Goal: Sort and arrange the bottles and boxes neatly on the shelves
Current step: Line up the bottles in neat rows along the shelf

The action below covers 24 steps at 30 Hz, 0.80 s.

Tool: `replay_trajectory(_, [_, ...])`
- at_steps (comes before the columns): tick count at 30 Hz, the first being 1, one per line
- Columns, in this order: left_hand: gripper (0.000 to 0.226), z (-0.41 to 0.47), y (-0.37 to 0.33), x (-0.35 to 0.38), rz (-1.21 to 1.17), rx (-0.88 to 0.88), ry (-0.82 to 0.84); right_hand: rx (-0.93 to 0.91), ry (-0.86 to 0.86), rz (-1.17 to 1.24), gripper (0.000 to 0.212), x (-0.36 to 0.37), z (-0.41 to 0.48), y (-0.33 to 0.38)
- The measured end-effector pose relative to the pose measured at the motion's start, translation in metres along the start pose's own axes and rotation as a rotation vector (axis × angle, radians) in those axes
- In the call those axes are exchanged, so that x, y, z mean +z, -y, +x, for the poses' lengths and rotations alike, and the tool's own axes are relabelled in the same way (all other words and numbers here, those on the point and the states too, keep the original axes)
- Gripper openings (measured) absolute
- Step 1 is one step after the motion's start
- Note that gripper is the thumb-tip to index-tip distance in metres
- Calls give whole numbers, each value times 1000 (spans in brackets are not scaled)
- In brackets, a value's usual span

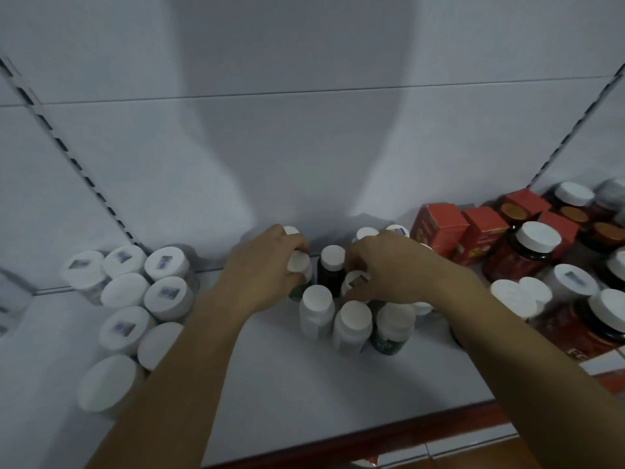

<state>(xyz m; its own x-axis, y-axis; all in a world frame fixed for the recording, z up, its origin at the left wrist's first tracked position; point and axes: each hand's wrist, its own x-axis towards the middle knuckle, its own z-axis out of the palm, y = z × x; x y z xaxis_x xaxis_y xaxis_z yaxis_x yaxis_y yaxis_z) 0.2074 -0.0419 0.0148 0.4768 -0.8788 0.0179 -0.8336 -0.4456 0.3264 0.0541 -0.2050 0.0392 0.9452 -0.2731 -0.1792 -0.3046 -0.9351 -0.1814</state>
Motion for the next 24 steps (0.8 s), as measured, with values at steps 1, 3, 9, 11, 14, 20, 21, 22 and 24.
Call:
replay_trajectory(1, [37,-2,0,0,-12,-9,-13,2,-18,-15,36,0,-1,2])
replay_trajectory(3, [38,-6,3,-2,-35,-18,-21,-10,-53,-46,32,-3,-3,3])
replay_trajectory(9, [38,-27,29,-40,-175,-35,-160,45,-245,230,26,-32,-13,5])
replay_trajectory(11, [38,-41,44,-56,-202,-58,-234,46,-380,334,31,-39,-9,23])
replay_trajectory(14, [38,-70,78,-82,-219,-80,-323,20,-492,441,30,-40,7,66])
replay_trajectory(20, [40,-152,164,-126,-201,-195,-499,-99,-592,555,23,-39,54,160])
replay_trajectory(21, [40,-168,178,-130,-199,-217,-528,-121,-597,561,23,-39,62,177])
replay_trajectory(22, [40,-184,192,-133,-201,-240,-552,-144,-597,562,21,-38,70,196])
replay_trajectory(24, [39,-214,219,-138,-216,-286,-577,-188,-561,556,18,-36,86,233])
